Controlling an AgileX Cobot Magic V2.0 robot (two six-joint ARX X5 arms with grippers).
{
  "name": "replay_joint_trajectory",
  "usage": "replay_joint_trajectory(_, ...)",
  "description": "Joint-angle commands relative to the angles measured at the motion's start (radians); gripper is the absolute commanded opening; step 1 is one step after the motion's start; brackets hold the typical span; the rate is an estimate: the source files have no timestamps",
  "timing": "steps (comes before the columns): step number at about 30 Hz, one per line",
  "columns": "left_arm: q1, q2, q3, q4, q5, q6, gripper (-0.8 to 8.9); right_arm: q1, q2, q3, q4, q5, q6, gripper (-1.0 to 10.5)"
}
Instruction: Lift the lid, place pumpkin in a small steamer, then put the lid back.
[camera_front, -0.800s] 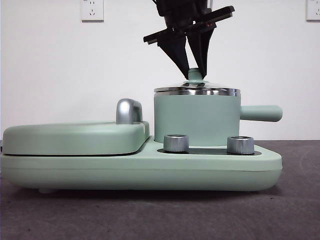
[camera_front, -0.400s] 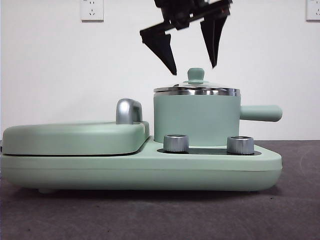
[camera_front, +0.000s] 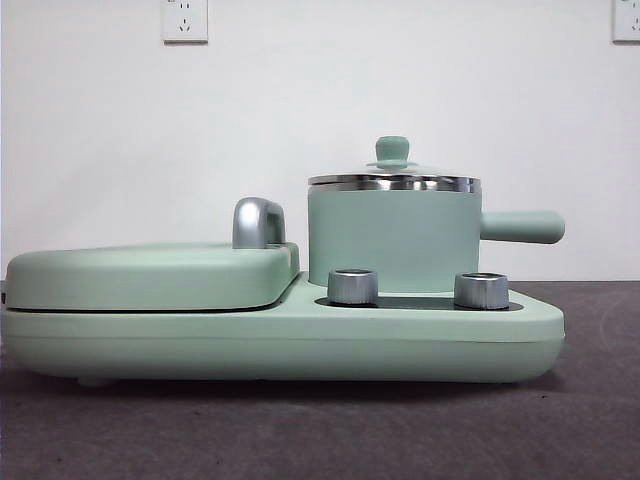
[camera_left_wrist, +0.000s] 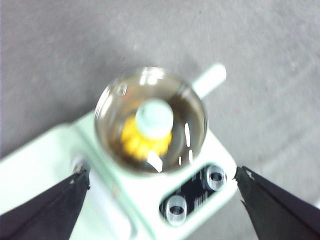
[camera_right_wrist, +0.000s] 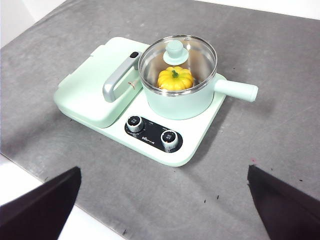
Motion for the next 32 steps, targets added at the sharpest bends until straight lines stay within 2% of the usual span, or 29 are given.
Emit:
replay_joint_trajectory(1, -0.014, -0.133, -0.141, -0.054, 0.004, 0.025, 4.82, 0.005, 0.004, 0.011, -0.08, -0.003, 0.007, 6.0)
replay_joint_trajectory(4, -0.008, -0.364, -0.413, -0.054, -0.007, 0.06, 4.64, 0.005, 0.004, 0.009, -0.08, 0.0, -0.001, 6.0)
replay_joint_trajectory(9, 0.029, -0.635, -0.716, -0.022, -0.035, 0.064, 4.64, 0.005, 0.004, -0.024, -0.08, 0.008, -0.001, 6.0)
replay_joint_trajectory(15, 0.076, -1.015, -1.094, 0.286, -0.035, 0.042, 4.64, 0.005, 0.004, -0.115, -0.08, 0.008, 0.004, 6.0)
replay_joint_trajectory(19, 0.079, -1.221, -1.275, 0.405, -0.035, -0.006, 4.64, 0.005, 0.003, -0.166, -0.05, 0.002, 0.008, 6.0)
replay_joint_trajectory(24, 0.079, -1.396, -1.426, 0.42, -0.035, -0.077, 4.64, 0.005, -0.018, -0.245, 0.206, -0.159, 0.064, 6.0)
replay_joint_trajectory(28, 0.079, -1.455, -1.461, 0.418, -0.035, -0.094, 4.59, 0.005, -0.017, -0.273, 0.285, -0.19, 0.09, 6.0)
replay_joint_trajectory(29, 0.079, -1.46, -1.46, 0.418, -0.035, -0.095, 4.29, 0.005, -0.015, -0.274, 0.289, -0.186, 0.09, 5.9)
replay_joint_trajectory(30, 0.079, -1.461, -1.46, 0.418, -0.035, -0.095, 3.15, 0.005, -0.015, -0.274, 0.291, -0.184, 0.089, 5.3)
replay_joint_trajectory(31, 0.079, -1.461, -1.46, 0.415, -0.035, -0.093, 1.45, 0.005, -0.015, -0.274, 0.292, -0.183, 0.089, 3.9)
replay_joint_trajectory(32, 0.079, -1.461, -1.46, 0.412, -0.035, -0.09, -0.23, 0.005, -0.016, -0.274, 0.292, -0.183, 0.086, 1.5)
